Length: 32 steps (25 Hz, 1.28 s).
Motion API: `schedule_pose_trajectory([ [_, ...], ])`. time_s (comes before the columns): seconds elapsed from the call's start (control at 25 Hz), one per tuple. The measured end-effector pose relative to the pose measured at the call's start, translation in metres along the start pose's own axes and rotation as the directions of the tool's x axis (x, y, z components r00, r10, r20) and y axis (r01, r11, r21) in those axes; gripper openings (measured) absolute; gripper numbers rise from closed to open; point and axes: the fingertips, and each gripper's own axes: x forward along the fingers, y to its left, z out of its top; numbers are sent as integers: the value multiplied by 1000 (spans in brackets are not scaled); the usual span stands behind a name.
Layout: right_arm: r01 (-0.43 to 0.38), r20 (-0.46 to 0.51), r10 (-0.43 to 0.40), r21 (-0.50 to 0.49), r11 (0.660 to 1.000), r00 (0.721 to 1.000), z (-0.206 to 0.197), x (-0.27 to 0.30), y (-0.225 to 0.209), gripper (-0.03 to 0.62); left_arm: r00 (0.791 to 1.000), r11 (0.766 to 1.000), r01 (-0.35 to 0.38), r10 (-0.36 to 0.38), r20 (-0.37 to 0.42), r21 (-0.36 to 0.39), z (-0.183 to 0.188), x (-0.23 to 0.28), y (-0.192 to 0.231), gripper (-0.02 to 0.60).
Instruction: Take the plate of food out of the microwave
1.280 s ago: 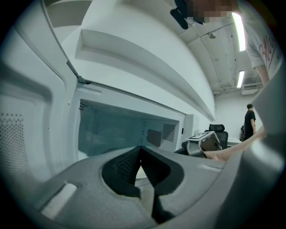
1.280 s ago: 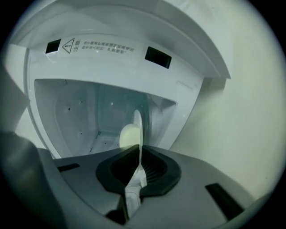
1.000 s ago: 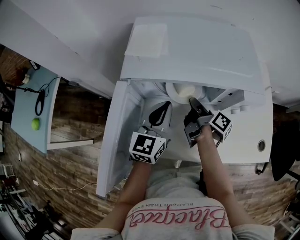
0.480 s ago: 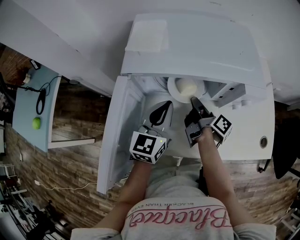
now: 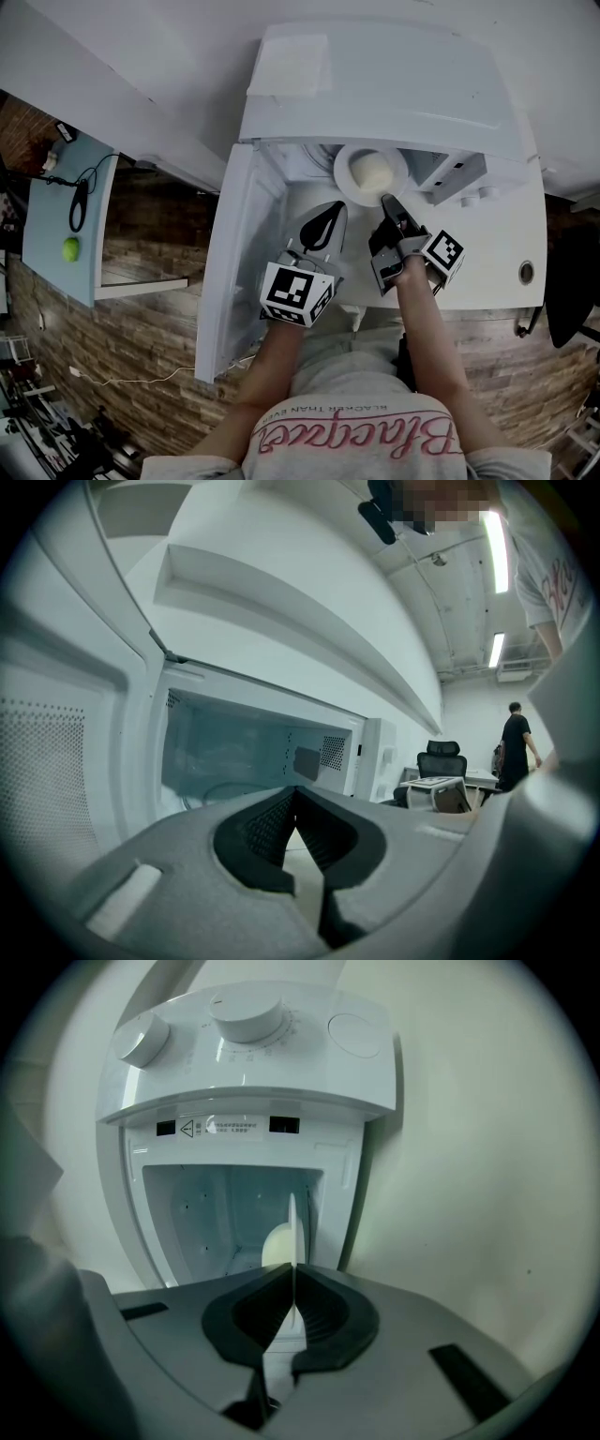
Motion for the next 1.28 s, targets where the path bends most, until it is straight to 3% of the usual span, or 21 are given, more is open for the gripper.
schedule_pose_trajectory([
  [1.28,-47,0,47,-13,999,999,-9,-24,5,20,1000,1000,-11,11,10,-28,-8,-14,-6,6],
])
